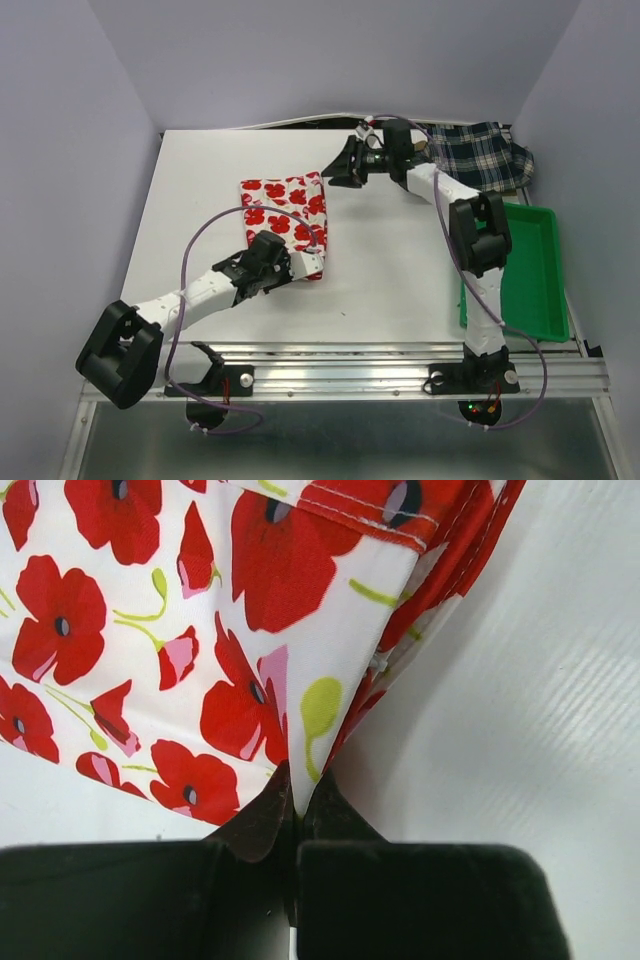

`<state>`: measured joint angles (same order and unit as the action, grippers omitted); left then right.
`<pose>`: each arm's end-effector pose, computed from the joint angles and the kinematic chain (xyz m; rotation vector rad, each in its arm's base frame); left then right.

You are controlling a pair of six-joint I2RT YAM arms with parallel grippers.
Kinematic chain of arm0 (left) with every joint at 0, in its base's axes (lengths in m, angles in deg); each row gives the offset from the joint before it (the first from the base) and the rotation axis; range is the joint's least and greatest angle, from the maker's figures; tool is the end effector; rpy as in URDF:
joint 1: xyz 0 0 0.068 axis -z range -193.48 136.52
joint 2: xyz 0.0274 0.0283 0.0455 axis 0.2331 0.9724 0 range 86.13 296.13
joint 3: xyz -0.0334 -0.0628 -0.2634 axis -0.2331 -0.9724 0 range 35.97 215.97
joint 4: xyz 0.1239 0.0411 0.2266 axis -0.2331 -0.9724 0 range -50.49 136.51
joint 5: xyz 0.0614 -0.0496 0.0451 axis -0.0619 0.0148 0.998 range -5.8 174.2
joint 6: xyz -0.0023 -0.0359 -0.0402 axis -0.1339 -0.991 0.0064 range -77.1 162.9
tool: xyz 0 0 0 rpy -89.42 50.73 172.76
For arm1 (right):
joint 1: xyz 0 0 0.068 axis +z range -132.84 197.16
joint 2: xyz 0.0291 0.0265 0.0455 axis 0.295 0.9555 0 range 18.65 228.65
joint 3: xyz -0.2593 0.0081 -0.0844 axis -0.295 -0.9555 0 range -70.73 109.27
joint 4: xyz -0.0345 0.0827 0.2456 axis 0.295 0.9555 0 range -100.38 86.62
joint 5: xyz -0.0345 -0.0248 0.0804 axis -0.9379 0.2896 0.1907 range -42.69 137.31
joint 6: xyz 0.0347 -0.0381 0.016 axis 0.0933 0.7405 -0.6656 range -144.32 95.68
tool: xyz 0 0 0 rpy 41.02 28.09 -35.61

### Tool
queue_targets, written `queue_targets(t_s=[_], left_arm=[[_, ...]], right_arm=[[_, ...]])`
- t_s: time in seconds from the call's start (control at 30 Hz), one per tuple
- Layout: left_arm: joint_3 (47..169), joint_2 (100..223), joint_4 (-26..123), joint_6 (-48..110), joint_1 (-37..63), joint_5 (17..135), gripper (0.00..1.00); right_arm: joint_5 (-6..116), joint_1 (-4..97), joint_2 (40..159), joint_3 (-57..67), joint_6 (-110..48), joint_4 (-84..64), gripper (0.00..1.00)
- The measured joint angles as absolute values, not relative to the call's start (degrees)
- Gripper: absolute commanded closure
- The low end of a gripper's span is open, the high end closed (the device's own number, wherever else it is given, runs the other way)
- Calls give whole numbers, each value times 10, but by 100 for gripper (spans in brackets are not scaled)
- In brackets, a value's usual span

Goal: Fold and stack the skirts
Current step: Fold the skirt

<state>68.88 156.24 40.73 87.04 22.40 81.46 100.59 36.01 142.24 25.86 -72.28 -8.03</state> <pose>0.1949 -0.1432 0.1867 1.5099 1.7612 0.0173 0.4588 0.1870 0.2289 -0.0719 2.2914 1.6297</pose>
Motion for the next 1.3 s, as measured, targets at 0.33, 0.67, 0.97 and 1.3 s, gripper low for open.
queue_targets(t_s=[0.33,0.67,0.97,1.3], left_arm=[[718,1545,341,837,229,800,100],[783,1534,263,833,229,791,100],[855,1530,235,837,231,795,100],[832,1520,184,866,232,732,100]], right_arm=[[1020,483,1589,395,-722,-150,41],[1059,508,1635,303,-689,-263,44],[1078,517,1572,165,-673,-346,44],[1058,528,1567,243,-595,-231,38]])
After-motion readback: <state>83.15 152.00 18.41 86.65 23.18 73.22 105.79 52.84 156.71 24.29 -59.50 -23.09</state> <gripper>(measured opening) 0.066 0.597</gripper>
